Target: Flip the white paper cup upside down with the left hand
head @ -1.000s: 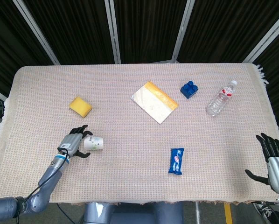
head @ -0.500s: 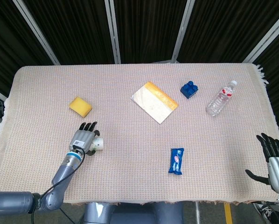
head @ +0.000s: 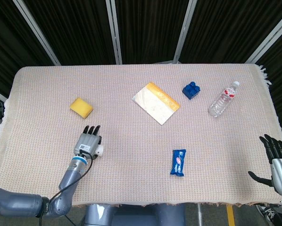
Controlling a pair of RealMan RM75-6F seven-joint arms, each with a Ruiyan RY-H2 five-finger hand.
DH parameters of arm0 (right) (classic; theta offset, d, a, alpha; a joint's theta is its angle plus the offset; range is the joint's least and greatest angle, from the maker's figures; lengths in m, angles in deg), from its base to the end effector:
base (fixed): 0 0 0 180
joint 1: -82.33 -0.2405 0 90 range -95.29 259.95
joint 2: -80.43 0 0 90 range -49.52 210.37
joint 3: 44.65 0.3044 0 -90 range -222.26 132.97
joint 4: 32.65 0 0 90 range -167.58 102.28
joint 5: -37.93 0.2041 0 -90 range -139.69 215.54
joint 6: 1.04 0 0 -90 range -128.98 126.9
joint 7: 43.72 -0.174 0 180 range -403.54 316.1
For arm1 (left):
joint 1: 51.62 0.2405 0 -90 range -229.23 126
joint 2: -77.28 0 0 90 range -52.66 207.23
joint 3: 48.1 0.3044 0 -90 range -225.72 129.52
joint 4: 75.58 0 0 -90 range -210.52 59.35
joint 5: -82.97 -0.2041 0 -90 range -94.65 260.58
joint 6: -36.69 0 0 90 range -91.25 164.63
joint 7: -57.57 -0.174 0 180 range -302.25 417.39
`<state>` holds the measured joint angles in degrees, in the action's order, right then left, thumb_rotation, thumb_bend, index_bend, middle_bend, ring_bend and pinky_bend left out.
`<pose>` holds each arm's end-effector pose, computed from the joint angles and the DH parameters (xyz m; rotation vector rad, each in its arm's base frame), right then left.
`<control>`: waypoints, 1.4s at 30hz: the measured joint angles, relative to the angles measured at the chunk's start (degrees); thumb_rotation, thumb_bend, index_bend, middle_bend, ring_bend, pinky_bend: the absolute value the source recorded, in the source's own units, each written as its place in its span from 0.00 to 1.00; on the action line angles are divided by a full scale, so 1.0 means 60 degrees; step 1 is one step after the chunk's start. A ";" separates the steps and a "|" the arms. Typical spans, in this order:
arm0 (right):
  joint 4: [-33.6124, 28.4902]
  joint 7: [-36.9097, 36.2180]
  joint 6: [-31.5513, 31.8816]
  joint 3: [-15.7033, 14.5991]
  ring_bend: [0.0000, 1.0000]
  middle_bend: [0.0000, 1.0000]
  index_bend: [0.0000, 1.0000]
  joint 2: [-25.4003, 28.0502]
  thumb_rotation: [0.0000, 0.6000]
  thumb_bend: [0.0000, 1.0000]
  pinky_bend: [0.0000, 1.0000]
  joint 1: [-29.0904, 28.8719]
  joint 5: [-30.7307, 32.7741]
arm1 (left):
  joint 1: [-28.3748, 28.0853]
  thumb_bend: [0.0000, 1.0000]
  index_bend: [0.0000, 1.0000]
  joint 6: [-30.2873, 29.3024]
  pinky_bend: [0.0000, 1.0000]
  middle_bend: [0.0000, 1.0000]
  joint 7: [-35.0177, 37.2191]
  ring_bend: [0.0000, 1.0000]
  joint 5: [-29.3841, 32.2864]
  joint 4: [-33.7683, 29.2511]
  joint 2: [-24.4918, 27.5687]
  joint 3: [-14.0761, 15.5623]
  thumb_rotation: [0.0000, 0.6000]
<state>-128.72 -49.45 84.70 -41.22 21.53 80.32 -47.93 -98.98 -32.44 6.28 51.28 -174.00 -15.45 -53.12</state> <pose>-0.3515 -0.1982 0.2156 1.3179 -0.9709 0.9431 -0.1825 0.3604 -0.0533 -1.8366 -0.9794 -0.4759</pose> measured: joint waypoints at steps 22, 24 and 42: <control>0.0018 0.0148 -0.0058 -0.0024 0.00 0.00 0.00 -0.0081 1.00 0.05 0.00 -0.0025 -0.0009 | 0.1650 0.17 0.45 0.0421 0.00 0.00 0.7607 0.00 -0.3921 0.1182 -0.0875 -0.0795 1.00; 0.0024 0.0175 -0.0059 -0.0032 0.00 0.00 0.00 -0.0092 1.00 0.04 0.00 -0.0027 -0.0025 | 0.1809 0.17 0.45 0.0564 0.00 0.00 0.8507 0.00 -0.4564 0.1759 -0.1059 -0.0693 1.00; 0.0008 0.0237 -0.0028 -0.0034 0.00 0.00 0.00 -0.0107 1.00 0.04 0.00 -0.0022 -0.0043 | 0.2821 0.17 0.24 0.1373 0.00 0.00 1.0687 0.00 -0.6297 0.3311 -0.0983 0.0166 1.00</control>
<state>-128.68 -48.03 84.53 -41.43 20.88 80.19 -48.18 -82.05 -24.20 70.40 13.49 -154.14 -21.34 -52.13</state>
